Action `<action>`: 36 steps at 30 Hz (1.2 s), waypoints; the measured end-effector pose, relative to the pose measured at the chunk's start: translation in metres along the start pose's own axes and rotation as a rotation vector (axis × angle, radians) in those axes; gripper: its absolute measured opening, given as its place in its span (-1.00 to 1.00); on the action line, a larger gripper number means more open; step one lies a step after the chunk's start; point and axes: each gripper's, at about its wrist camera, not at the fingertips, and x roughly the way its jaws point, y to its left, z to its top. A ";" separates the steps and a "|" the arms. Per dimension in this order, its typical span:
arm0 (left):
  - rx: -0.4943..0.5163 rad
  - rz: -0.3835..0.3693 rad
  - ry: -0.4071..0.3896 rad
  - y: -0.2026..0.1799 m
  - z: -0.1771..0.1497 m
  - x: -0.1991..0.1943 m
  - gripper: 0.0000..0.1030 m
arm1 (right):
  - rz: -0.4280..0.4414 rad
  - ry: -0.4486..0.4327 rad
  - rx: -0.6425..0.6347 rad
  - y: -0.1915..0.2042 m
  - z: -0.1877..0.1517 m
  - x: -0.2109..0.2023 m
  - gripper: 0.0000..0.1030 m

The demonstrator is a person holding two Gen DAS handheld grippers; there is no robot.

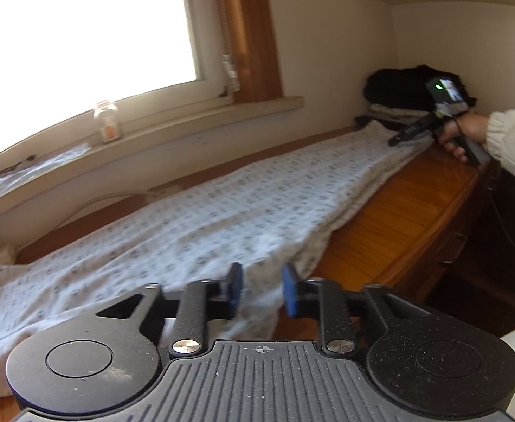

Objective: Fold clothes

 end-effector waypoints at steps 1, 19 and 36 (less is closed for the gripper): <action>0.006 -0.004 0.000 -0.002 0.000 0.002 -0.21 | 0.000 0.000 0.000 0.000 0.000 0.000 0.17; -0.041 -0.072 -0.047 0.004 -0.002 -0.005 -0.99 | -0.001 0.000 0.002 0.001 -0.001 0.000 0.17; 0.013 -0.130 -0.018 -0.011 0.003 0.007 -0.45 | 0.000 0.001 -0.003 0.000 0.000 0.001 0.18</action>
